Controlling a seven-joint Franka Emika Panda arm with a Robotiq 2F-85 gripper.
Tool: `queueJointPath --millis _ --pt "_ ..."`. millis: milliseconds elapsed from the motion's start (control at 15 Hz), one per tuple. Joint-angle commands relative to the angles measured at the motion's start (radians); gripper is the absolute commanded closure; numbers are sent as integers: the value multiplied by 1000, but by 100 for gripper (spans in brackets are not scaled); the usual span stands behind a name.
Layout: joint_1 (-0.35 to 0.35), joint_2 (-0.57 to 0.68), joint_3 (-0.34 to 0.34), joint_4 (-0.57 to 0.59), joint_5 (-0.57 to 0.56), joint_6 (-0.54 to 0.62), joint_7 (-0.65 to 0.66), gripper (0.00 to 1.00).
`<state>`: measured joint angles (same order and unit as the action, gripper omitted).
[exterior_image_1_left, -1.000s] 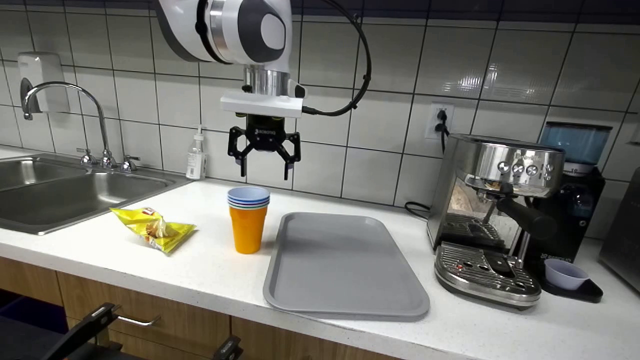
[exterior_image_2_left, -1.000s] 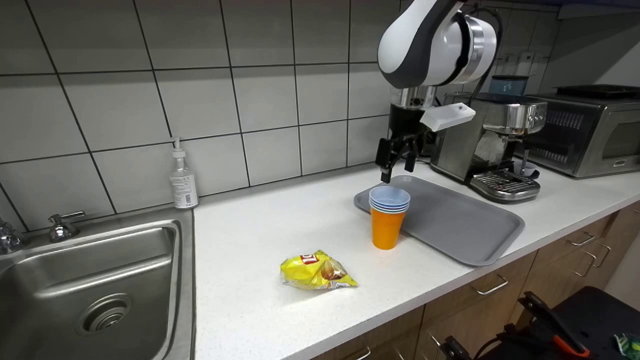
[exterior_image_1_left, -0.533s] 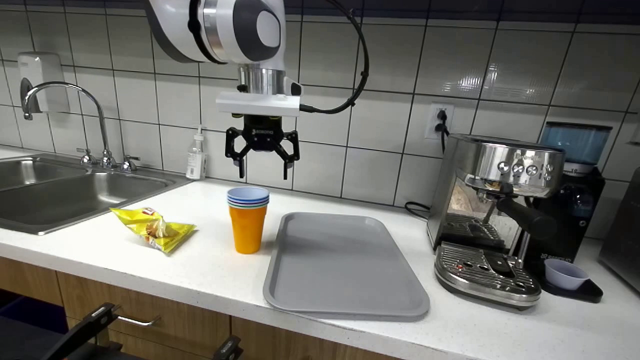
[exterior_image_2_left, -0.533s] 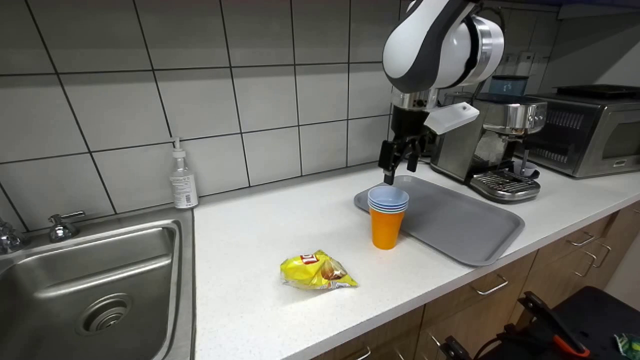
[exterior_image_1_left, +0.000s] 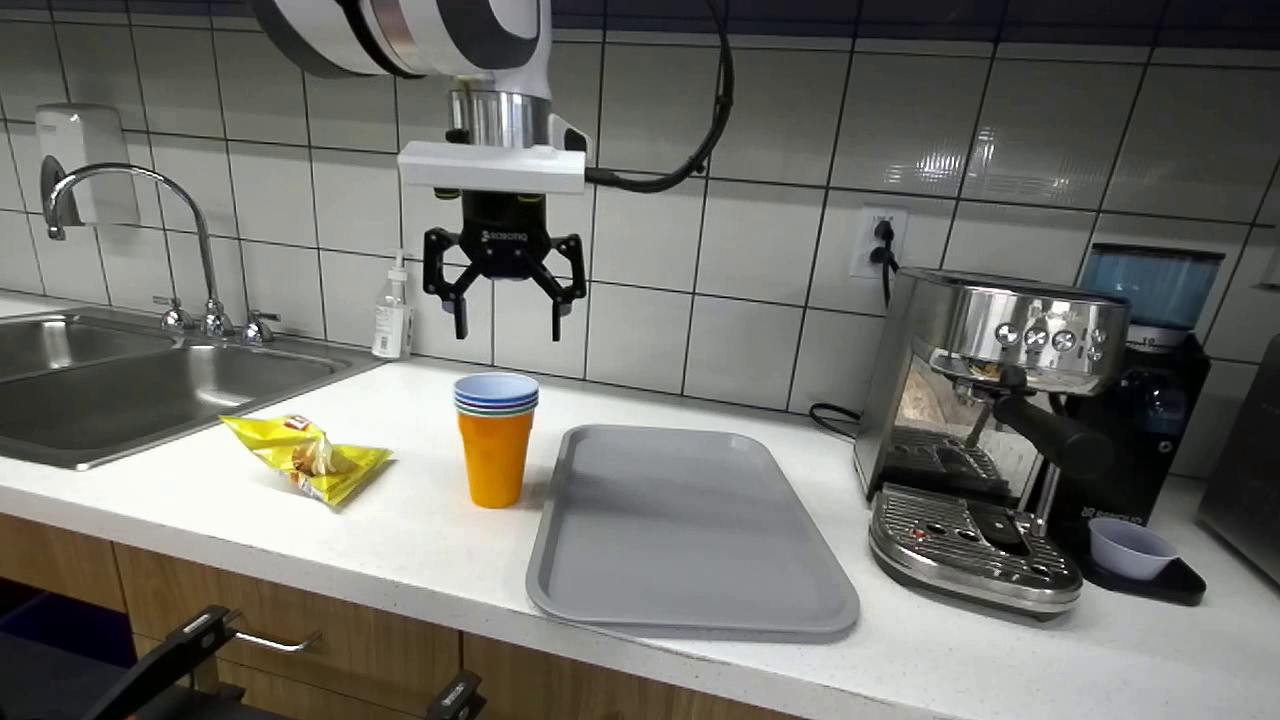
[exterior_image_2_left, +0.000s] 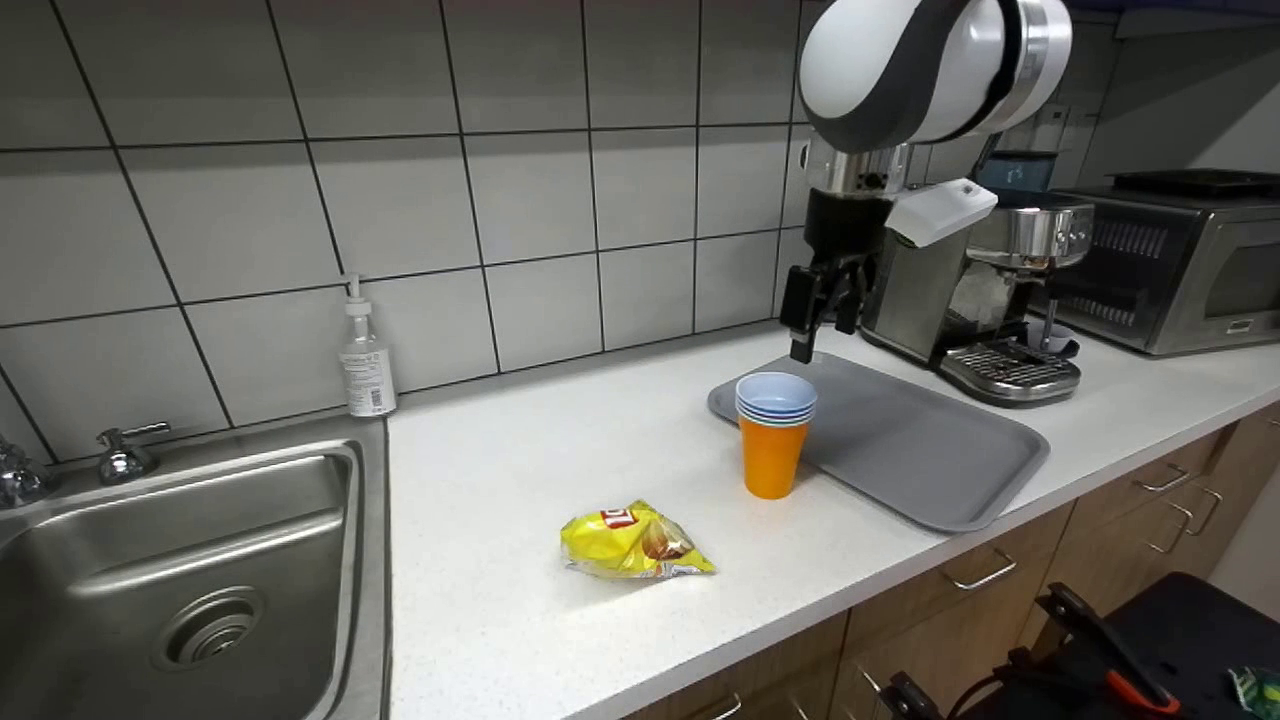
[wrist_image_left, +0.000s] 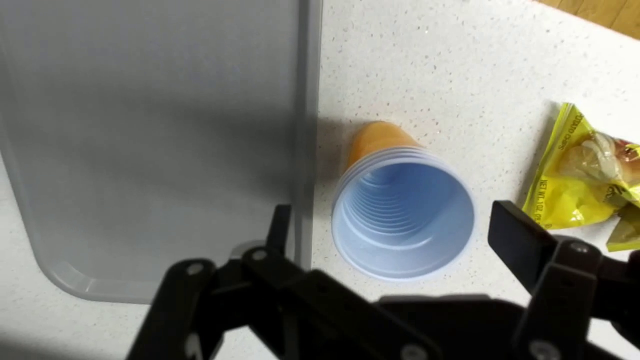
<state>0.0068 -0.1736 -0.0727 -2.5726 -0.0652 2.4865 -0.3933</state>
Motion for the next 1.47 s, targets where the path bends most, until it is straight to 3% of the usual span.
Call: queueJointPath --millis 0,733,800,1400 --pt "-4 -131 13 -63 -42 -76 6 0" --pt "21 -353 0 -122 -34 -257 -15 0" --pt "22 -290 -6 -95 -22 -224 -1 0" --pt "25 -313 -7 -107 -22 -234 -1 0"
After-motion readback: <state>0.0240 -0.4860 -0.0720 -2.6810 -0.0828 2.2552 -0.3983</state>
